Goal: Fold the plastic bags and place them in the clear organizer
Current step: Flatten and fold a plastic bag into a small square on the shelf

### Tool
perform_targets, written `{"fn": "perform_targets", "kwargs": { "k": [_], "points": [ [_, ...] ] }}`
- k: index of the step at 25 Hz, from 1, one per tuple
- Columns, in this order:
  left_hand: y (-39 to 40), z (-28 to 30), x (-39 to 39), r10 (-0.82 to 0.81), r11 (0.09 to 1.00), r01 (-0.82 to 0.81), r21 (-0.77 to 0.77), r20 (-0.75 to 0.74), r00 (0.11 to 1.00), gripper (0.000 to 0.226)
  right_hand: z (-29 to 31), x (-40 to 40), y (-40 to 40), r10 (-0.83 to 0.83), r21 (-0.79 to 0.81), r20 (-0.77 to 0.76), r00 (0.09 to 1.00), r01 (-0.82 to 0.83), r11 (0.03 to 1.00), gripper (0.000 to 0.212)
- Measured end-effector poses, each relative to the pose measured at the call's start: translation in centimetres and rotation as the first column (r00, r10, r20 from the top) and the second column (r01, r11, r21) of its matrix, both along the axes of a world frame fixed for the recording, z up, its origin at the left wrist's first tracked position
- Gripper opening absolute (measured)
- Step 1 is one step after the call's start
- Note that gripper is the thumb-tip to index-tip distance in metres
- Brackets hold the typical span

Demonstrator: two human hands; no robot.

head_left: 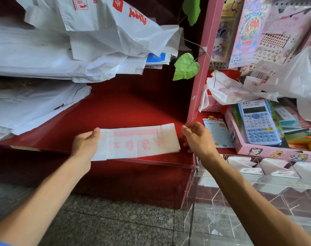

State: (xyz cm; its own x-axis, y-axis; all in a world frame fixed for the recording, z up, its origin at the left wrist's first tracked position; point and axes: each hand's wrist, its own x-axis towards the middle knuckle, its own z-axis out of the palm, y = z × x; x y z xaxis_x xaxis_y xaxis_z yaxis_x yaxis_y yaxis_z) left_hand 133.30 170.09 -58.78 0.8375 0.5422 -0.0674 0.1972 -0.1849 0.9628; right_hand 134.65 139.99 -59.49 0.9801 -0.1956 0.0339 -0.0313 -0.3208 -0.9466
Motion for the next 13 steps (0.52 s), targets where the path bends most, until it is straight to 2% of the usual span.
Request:
{"fn": "perform_targets", "kwargs": {
  "k": [2, 4, 6, 9, 10, 11, 12, 13],
  "points": [
    [0.3, -0.1, 0.2, 0.127, 0.989, -0.129, -0.079, -0.024, 0.992, 0.031, 0.3, -0.1, -0.1, -0.025, -0.150, 0.036, 0.999, 0.030, 0.988, 0.021],
    [0.3, 0.2, 0.3, 0.162, 0.970, -0.167, -0.179, -0.042, 0.986, 0.028, 0.6, -0.5, 0.1, -0.002, -0.286, 0.092, 0.996, 0.028, 0.958, 0.023],
    [0.2, 0.5, 0.1, 0.054, 0.970, -0.084, -0.226, -0.135, 0.989, 0.015, 0.7, -0.9, 0.5, 0.046, -0.366, 0.149, 0.988, 0.012, 0.930, 0.023],
    [-0.6, 1.3, -1.2, -0.289, 0.936, 0.210, -0.282, -0.279, 0.916, 0.018, 0.8, -1.5, 1.4, 0.198, -0.433, 0.179, 0.964, -0.104, 0.896, 0.019],
    [-1.1, 1.6, -1.7, -0.406, 0.910, 0.338, -0.239, -0.347, 0.846, 0.022, 0.8, -1.6, 1.7, 0.241, -0.451, 0.181, 0.953, -0.137, 0.882, 0.017],
    [-1.5, 1.8, -2.2, -0.491, 0.864, 0.489, -0.122, -0.424, 0.761, 0.028, 0.8, -1.7, 1.9, 0.268, -0.468, 0.182, 0.946, -0.156, 0.870, 0.016],
    [-1.8, 1.8, -2.4, -0.506, 0.781, 0.617, 0.096, -0.482, 0.715, 0.034, 0.8, -1.8, 2.0, 0.280, -0.484, 0.180, 0.943, -0.163, 0.860, 0.015],
    [-1.9, 1.8, -2.4, -0.476, 0.658, 0.653, 0.375, -0.465, 0.746, 0.040, 0.7, -1.9, 2.1, 0.285, -0.500, 0.177, 0.942, -0.164, 0.851, 0.015]
  ]
}}
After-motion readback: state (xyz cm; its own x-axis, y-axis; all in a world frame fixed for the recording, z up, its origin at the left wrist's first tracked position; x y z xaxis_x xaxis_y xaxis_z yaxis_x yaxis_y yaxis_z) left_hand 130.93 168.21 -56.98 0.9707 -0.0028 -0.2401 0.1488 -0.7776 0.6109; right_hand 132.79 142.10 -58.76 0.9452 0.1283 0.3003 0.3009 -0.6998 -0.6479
